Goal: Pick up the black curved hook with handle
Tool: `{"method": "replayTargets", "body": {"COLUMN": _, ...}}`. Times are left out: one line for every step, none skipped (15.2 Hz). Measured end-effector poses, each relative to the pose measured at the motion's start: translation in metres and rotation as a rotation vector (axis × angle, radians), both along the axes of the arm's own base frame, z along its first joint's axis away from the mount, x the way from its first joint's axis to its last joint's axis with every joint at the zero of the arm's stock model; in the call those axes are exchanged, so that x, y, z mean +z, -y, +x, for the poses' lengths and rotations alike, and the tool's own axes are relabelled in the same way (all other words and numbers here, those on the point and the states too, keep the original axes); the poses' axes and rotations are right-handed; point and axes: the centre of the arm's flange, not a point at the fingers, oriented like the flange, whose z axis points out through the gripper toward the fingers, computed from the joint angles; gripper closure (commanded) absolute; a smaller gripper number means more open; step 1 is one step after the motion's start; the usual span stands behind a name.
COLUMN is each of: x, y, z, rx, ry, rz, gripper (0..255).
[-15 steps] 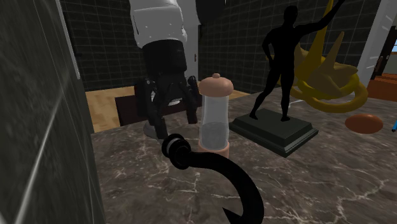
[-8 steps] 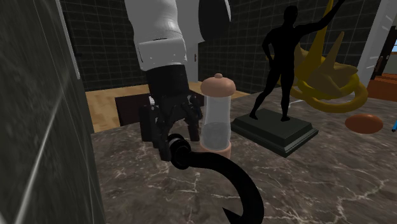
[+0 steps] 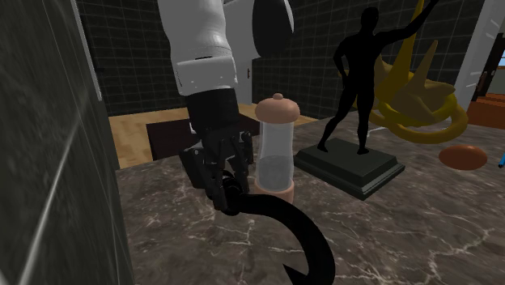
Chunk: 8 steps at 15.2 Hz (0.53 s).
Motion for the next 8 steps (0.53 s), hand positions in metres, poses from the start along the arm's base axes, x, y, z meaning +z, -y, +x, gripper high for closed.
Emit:
{"method": "replayTargets", "body": {"x": 0.0, "y": 0.0, "z": 0.0, "rx": 0.0, "ry": 0.0, "rz": 0.0, "gripper": 255}}
{"method": "replayTargets", "body": {"x": 0.0, "y": 0.0, "z": 0.0, "rx": 0.0, "ry": 0.0, "rz": 0.0, "gripper": 255}}
{"method": "replayTargets", "body": {"x": 0.0, "y": 0.0, "z": 0.0, "rx": 0.0, "ry": 0.0, "rz": 0.0, "gripper": 255}}
{"method": "replayTargets", "body": {"x": 0.0, "y": -0.0001, "z": 0.0, "rx": 0.0, "ry": 0.001, "rz": 0.0, "gripper": 255}}
{"method": "replayTargets", "body": {"x": -0.0001, "y": 0.0, "z": 0.0001, "rx": 0.0, "ry": 0.0, "rz": 0.0, "gripper": 255}}
{"method": "replayTargets", "body": {"x": 0.0019, "y": 0.0, "z": 0.0, "rx": 0.0, "ry": -0.001, "rz": 0.0, "gripper": 255}}
{"method": "replayTargets", "body": {"x": 0.0056, "y": -0.0001, "z": 0.0002, "rx": 0.0, "ry": -0.001, "rz": 0.0, "gripper": 255}}
{"method": "replayTargets", "body": {"x": 0.0098, "y": -0.0007, "z": -0.0002, "rx": 0.0, "ry": -0.001, "rz": 0.0, "gripper": 255}}
